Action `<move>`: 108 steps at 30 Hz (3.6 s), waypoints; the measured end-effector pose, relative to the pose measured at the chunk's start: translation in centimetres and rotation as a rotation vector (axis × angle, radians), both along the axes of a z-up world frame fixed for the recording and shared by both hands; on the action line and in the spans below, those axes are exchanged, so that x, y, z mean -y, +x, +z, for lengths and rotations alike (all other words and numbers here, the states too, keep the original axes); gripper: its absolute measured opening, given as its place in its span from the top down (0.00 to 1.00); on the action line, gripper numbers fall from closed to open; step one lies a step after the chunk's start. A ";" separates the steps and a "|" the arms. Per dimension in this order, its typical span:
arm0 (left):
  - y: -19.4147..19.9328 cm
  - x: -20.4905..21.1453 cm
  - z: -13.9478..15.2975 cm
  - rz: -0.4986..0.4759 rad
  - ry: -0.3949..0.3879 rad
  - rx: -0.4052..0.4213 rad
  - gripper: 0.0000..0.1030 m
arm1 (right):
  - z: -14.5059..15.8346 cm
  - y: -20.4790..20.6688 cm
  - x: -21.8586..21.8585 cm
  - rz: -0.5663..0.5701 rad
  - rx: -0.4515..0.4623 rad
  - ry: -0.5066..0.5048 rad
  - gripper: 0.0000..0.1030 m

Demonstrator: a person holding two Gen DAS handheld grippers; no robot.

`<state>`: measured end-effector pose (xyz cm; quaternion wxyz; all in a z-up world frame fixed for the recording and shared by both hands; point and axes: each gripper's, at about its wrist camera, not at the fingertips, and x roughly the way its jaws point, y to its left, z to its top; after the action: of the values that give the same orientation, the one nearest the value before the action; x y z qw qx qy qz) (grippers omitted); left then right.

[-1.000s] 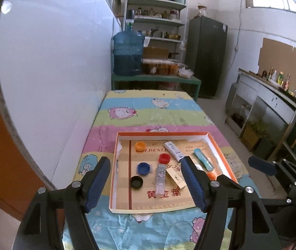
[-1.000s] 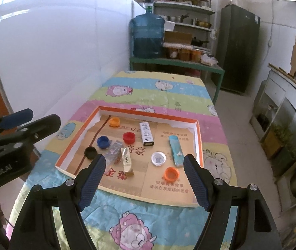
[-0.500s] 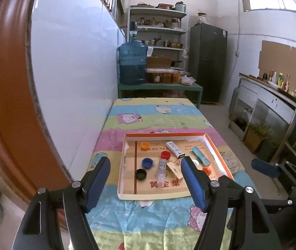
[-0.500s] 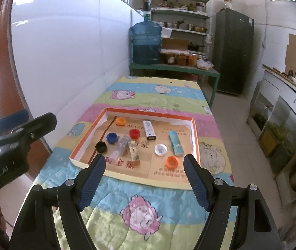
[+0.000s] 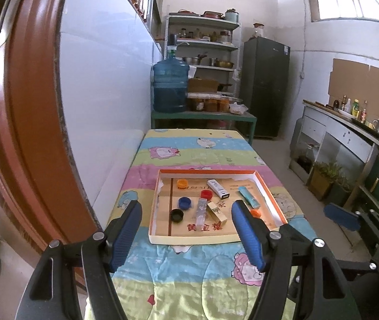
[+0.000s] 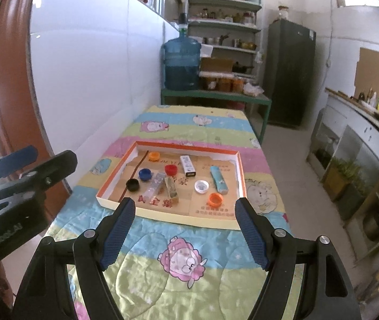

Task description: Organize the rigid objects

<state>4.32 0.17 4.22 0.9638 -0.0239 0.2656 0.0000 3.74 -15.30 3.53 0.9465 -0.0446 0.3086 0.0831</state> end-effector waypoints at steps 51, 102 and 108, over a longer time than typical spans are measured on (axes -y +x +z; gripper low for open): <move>-0.6 -1.4 -2.2 0.074 0.026 -0.013 0.32 | -0.8 -1.3 0.4 -0.104 0.064 0.000 0.24; -0.6 -1.4 -2.2 0.073 0.025 -0.015 0.32 | -1.1 -1.1 -0.2 -0.100 0.061 0.000 0.24; -0.6 -1.4 -2.2 0.073 0.025 -0.015 0.32 | -1.1 -1.1 -0.2 -0.100 0.060 0.001 0.24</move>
<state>3.76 1.55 2.03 0.9613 -0.0217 0.2719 0.0388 2.65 -15.11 2.41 0.9583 -0.0310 0.2819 0.0345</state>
